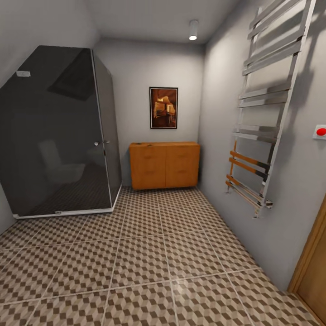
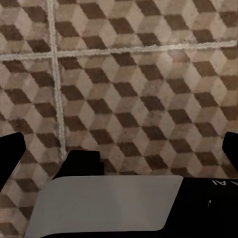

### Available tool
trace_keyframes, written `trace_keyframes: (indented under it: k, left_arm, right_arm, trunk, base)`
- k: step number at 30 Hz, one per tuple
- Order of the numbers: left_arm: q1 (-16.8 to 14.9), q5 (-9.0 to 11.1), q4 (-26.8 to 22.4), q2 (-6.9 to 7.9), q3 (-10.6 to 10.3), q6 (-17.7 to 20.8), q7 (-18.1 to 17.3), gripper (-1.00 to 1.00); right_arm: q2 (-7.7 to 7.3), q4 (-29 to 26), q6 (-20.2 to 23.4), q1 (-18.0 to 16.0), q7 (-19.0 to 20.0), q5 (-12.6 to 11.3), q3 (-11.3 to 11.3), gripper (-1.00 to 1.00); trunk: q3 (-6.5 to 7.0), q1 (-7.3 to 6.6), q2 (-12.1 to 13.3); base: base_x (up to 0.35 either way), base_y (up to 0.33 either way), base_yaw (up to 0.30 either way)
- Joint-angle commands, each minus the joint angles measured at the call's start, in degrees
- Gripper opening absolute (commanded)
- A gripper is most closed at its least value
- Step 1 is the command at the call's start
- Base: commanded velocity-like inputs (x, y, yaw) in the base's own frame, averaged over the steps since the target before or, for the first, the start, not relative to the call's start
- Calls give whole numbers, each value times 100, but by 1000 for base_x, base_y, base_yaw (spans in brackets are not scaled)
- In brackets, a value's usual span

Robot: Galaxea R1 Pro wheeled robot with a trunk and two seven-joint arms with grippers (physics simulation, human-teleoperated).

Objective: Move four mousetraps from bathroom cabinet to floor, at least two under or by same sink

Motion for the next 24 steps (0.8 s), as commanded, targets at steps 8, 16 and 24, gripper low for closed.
trace_keyframes:
  k: [8, 16, 24]
  left_arm:
    - [-4, 51, 10, 2, -49, -12, 17, 100]
    - [-4, 51, 10, 3, -49, -10, 17, 100]
    - [-4, 51, 12, 4, -50, -10, 17, 100]
  right_arm:
    - [2, 18, -18, -7, -31, 55, -48, 100]
    - [5, 18, -16, -7, -31, 55, -50, 100]
    - [3, 18, -19, -7, -31, 55, -49, 100]
  trunk:
    - [-6, 3, -3]
    - [-6, 3, -3]
    - [-6, 3, -3]
  base:
    - [315, 0, 3]
    - [322, 0, 1]
    - [323, 0, 36]
